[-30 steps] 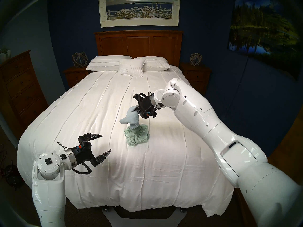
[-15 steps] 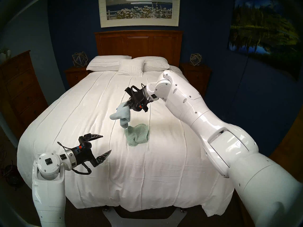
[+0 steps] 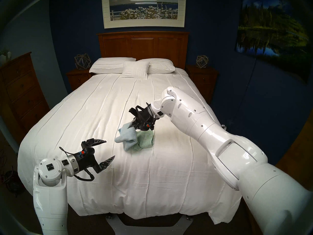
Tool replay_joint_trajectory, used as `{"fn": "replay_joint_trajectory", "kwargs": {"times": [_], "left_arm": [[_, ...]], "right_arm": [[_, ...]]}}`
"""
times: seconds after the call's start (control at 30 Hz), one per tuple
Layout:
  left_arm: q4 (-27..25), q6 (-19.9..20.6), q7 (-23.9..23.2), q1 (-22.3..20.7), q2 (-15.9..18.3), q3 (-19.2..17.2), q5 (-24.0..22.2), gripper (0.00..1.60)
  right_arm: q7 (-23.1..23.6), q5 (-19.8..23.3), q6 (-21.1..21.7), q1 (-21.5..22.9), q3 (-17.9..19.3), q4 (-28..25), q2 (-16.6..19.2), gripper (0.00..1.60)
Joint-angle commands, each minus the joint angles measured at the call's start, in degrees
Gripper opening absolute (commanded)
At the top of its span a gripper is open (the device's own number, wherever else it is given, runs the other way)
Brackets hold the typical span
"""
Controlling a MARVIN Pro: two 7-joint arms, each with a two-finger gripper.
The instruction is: Fold the hand towels twice and stack them up
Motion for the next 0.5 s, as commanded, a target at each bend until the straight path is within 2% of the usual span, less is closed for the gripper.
{"fn": "replay_joint_trajectory", "kwargs": {"times": [0.0, 0.13, 0.23, 0.47], "left_arm": [[-1.25, 0.12, 0.03, -0.14, -0.08, 0.07, 0.04, 1.60], [-1.28, 0.11, -0.06, -0.18, -0.19, 0.01, 0.14, 1.60], [-1.29, 0.09, -0.13, -0.21, -0.28, -0.04, 0.20, 1.60], [-1.28, 0.01, -0.29, -0.29, -0.45, -0.15, 0.32, 1.60]], "right_arm": [[-0.92, -3.30, 0.99, -1.26, 0.49, -3.17, 3.92, 0.00], [-2.91, -8.08, 0.93, -1.48, 0.28, -3.53, 4.27, 0.00], [-3.78, -10.13, 1.16, -1.73, 0.38, -4.32, 4.52, 0.00], [-5.40, -13.02, 1.39, -0.74, 1.25, -1.74, 4.67, 0.03]]}}
